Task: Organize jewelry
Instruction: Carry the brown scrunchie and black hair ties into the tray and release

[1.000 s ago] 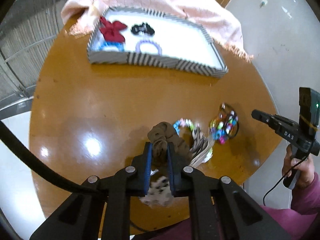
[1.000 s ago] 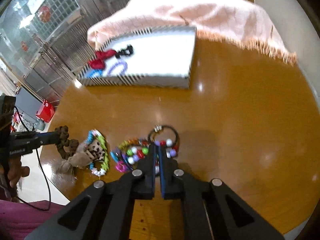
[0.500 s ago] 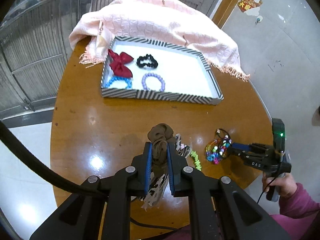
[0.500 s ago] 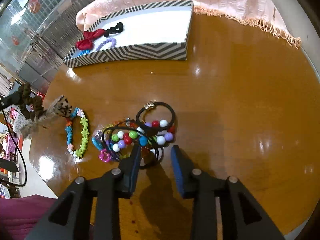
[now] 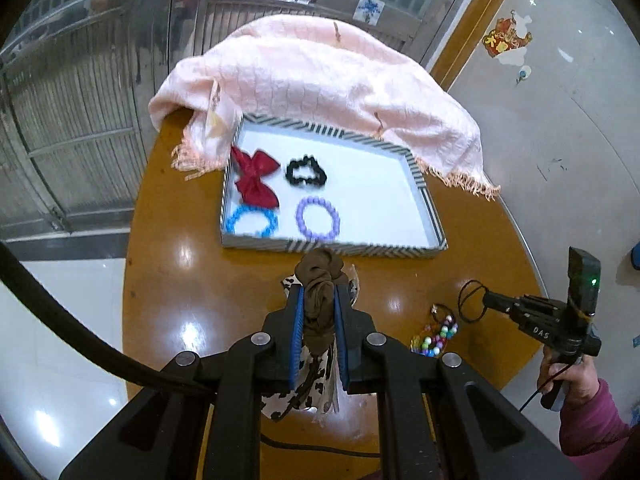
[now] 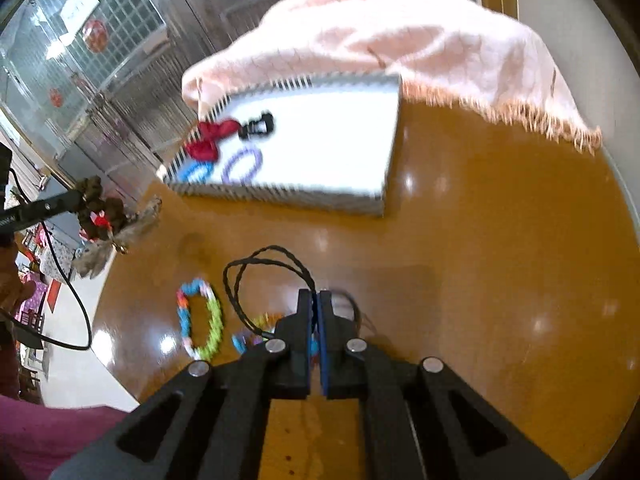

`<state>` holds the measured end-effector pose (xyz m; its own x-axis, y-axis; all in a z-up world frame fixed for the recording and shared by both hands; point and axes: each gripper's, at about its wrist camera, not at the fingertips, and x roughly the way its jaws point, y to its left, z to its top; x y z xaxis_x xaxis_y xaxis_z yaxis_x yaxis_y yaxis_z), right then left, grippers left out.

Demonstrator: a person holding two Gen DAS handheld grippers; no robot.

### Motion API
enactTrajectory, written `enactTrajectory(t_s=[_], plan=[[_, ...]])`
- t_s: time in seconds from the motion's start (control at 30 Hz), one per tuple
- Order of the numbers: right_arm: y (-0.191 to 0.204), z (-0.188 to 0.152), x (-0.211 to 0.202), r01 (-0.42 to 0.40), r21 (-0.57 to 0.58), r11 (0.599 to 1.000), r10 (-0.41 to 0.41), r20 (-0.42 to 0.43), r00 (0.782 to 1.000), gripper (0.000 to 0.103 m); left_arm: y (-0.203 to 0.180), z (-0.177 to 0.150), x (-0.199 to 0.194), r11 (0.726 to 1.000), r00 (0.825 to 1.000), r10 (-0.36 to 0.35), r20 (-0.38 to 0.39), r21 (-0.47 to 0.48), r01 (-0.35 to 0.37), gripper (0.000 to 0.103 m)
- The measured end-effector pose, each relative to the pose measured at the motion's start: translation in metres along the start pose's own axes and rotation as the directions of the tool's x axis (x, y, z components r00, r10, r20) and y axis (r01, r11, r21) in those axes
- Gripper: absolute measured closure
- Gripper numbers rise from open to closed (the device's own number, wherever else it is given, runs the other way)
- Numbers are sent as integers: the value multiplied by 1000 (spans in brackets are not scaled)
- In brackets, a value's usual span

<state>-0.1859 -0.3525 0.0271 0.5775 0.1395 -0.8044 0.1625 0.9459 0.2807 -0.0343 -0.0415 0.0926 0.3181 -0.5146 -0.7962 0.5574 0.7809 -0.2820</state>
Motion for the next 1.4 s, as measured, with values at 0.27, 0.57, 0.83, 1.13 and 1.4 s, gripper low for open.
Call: enactTrajectory(t_s=[0.27, 0.57, 0.83, 1.13, 1.4], plan=[[9, 50, 5, -2, -26, 1000, 4, 60, 998, 100, -7, 39, 6, 998, 999, 36, 34, 44, -38, 103], [13, 93, 35, 23, -48, 999, -21, 50, 999, 100, -28, 83, 44, 996, 999, 40, 34, 74, -43, 103], [-8, 133, 65, 49, -17, 999, -48, 40, 998, 100, -55, 112, 98, 996, 1000, 13, -15, 93, -11, 103], [-28, 181, 111, 46, 41, 998, -46, 15, 999, 100, -48, 126, 159, 998, 997, 27, -76, 59, -22, 103], [-17, 215, 177, 48, 31, 998, -45, -67, 997, 101, -6, 133, 204, 991, 982, 130, -136, -1, -132, 103]])
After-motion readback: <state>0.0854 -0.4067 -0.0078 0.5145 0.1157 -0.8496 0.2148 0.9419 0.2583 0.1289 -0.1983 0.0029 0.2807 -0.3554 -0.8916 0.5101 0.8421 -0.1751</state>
